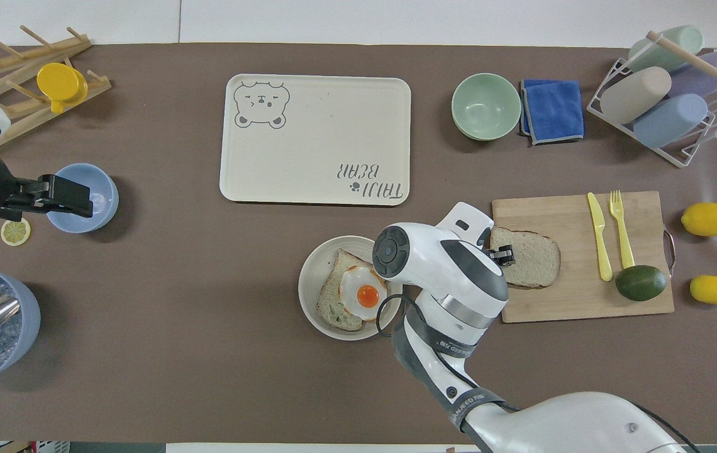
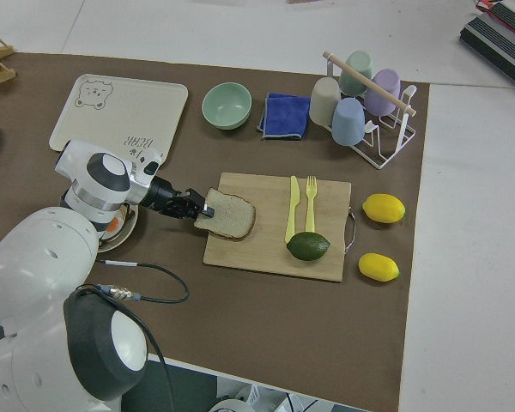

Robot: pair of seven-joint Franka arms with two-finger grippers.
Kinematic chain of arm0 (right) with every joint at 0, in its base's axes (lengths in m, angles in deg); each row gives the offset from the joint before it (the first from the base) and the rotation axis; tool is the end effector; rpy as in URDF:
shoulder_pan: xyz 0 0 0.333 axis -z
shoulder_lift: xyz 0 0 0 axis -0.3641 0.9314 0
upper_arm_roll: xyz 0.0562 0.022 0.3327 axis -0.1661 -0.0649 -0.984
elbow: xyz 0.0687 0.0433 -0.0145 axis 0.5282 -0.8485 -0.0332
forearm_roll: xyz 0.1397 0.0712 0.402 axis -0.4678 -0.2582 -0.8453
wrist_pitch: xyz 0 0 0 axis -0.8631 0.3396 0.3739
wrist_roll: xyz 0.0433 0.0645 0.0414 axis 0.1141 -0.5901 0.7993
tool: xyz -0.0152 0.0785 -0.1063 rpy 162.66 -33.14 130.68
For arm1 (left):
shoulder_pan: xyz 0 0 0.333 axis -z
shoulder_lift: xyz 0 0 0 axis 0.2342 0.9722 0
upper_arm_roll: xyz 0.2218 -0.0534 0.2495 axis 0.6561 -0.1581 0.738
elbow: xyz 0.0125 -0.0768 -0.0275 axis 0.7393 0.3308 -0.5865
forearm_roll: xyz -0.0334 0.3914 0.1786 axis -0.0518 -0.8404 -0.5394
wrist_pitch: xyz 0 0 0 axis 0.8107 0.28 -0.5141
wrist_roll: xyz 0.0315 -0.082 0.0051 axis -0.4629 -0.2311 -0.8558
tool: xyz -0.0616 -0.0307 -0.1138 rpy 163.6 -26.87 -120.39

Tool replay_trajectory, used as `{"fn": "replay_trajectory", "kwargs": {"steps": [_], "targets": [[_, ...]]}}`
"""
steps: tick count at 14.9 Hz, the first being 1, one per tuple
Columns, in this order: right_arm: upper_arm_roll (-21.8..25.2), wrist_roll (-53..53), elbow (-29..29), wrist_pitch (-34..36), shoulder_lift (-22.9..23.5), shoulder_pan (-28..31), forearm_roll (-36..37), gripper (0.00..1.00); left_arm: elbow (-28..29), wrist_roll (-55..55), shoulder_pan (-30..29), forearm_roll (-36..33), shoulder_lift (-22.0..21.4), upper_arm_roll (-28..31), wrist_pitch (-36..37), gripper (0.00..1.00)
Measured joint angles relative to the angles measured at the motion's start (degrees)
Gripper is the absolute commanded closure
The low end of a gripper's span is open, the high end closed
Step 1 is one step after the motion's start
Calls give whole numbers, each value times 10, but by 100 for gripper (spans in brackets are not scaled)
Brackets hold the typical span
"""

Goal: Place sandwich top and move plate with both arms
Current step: 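Carry the bread slice with the right gripper onto the egg on the plate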

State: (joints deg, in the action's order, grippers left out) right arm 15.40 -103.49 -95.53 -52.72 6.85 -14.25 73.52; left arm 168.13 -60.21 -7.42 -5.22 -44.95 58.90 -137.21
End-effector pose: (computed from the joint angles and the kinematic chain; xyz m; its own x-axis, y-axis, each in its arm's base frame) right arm 0.5132 0.2442 0.2464 0.9884 0.0995 -0.1149 0.1499 -0.7634 0.6283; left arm 0.5704 -0.0792 0.5970 0.9980 -0.0315 -0.0540 -0.0307 -0.9994 0.0162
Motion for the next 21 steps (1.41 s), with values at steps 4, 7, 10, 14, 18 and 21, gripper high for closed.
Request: {"fn": "replay_trajectory", "kwargs": {"steps": [4,7,10,14,18,21], "targets": [[-2,13,3,18,-6,-1,1,100,0,0,0,0,0,0,0,0],[-11,33,28,54,-7,-1,1,100,0,0,0,0,0,0,0,0],[-59,51,106,111,-5,-1,0,100,0,0,0,0,0,0,0,0],[-167,50,219,145,14,-6,-7,100,0,0,0,0,0,0,0,0],[-207,-54,232,40,40,-17,-76,100,0,0,0,0,0,0,0,0],[-207,-87,223,10,57,-23,-82,100,0,0,0,0,0,0,0,0]]}}
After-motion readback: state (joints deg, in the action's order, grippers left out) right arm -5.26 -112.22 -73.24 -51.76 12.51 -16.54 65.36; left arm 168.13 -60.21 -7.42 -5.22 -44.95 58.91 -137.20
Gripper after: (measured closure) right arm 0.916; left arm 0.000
